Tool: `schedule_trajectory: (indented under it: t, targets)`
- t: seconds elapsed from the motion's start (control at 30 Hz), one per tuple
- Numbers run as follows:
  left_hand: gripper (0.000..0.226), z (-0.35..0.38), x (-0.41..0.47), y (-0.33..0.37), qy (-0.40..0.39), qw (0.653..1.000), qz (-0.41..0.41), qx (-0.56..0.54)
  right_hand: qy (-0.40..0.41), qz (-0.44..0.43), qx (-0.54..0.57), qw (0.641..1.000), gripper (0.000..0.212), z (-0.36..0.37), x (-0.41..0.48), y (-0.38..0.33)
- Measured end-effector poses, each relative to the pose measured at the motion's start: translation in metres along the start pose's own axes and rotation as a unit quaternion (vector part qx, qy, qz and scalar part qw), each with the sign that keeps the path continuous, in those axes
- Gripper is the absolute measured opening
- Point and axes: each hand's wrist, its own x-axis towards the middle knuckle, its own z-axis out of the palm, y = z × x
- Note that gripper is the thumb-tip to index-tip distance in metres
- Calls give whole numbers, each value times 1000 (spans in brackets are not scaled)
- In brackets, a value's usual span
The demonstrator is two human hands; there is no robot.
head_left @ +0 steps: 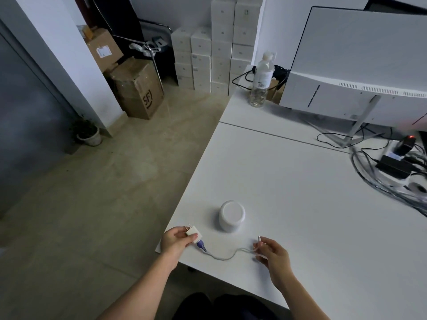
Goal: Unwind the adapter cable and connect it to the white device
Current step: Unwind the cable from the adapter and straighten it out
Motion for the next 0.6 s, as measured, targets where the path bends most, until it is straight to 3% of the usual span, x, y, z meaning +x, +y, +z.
schedule_trajectory:
  t: [0.6]
  targets:
    - [30, 5, 15, -17, 55, 995, -13, 84, 74, 34, -22, 996, 14, -2, 11, 9]
